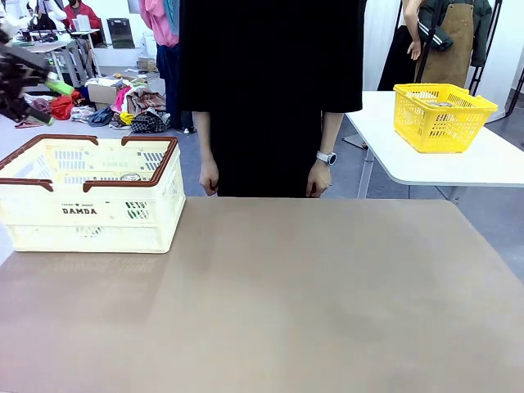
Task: Place the drinks into the Shopping basket.
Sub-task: Pick up one drink and place it into the Shopping basket.
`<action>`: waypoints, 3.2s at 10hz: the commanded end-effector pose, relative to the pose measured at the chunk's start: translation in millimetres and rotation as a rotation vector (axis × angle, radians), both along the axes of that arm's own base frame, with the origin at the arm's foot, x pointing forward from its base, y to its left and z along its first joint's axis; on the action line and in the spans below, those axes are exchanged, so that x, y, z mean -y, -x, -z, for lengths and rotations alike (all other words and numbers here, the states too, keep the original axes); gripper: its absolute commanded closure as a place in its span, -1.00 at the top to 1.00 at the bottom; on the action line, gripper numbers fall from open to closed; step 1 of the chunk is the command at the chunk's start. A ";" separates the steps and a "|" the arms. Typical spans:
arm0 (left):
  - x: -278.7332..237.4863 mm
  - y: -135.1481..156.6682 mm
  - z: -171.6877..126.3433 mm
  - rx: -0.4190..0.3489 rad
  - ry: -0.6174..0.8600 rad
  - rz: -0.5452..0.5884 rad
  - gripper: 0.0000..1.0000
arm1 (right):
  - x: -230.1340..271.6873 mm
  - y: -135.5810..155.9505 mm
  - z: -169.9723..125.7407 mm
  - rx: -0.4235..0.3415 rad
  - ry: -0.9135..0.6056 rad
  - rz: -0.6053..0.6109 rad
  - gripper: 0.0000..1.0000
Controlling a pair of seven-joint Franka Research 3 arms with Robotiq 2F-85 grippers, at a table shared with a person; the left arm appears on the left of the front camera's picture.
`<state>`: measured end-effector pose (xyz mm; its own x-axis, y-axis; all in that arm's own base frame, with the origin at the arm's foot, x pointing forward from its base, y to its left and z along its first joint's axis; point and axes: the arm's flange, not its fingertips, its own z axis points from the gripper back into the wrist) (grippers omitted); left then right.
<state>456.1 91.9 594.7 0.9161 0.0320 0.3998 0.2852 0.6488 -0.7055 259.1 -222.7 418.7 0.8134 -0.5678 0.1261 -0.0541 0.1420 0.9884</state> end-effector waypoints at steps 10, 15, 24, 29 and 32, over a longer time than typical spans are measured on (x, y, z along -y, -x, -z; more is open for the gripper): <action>-74.5 33.7 129.8 -0.283 0.585 0.266 1.00 | 0.3 0.2 -2.3 0.008 -0.004 -0.001 1.00; -74.5 33.7 129.8 -0.283 0.585 0.266 1.00 | 0.3 0.2 -2.3 0.008 -0.004 -0.001 1.00; -74.5 33.7 129.8 -0.283 0.585 0.266 1.00 | 0.3 0.2 -2.3 0.008 -0.004 -0.001 1.00; -74.5 33.7 129.8 -0.283 0.585 0.266 1.00 | 0.3 0.2 -2.3 0.008 -0.004 -0.001 1.00; -74.5 33.7 129.8 -0.283 0.585 0.266 1.00 | 0.3 0.2 -2.3 0.008 -0.004 -0.001 1.00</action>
